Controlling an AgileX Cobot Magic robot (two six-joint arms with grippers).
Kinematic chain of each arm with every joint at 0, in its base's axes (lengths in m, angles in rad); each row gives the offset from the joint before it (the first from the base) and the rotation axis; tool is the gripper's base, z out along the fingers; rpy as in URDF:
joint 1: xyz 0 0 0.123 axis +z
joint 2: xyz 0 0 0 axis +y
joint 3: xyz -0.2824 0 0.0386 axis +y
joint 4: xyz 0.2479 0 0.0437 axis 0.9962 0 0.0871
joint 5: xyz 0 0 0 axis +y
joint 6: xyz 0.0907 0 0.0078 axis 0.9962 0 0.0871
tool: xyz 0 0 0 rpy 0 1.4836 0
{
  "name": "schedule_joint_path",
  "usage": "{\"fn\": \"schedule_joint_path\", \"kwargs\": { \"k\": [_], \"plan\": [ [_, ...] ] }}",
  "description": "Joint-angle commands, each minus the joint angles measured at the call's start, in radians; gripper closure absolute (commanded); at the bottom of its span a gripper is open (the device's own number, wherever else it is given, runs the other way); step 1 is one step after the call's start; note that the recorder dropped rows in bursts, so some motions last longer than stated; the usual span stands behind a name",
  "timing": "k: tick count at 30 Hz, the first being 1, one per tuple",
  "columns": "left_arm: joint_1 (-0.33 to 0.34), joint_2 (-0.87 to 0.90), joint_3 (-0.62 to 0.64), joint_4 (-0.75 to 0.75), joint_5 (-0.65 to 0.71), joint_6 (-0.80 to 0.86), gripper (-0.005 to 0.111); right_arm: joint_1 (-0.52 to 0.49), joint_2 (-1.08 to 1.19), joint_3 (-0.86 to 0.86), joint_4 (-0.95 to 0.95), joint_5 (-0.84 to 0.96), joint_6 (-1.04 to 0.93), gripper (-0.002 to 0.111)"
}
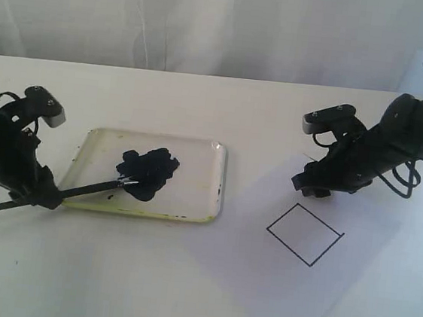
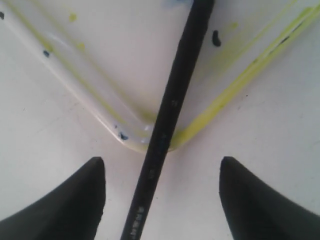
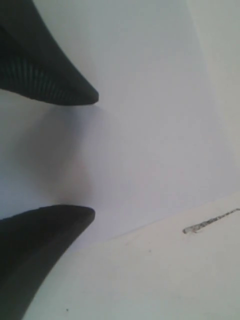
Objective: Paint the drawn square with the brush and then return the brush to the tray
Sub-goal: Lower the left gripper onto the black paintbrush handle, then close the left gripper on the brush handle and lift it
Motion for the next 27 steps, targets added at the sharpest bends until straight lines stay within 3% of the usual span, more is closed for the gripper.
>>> {"fn": "schedule_joint_path", "kwargs": {
  "k": [1,9,27],
  "plan": [
    [0.064,-0.005,0.007,-0.142,0.056,0.126,0.04,-0.001,0.008,0.0,-0.001,0.006,-0.008,0.053],
    [0.094,0.012,0.008,-0.116,0.122,0.228,0.04,-0.001,0.008,0.0,-0.001,0.006,-0.008,0.053],
    [0.094,0.091,0.008,-0.066,0.061,0.245,0.041,-0.001,0.008,0.0,-0.001,0.006,-0.006,0.053]
  ]
}}
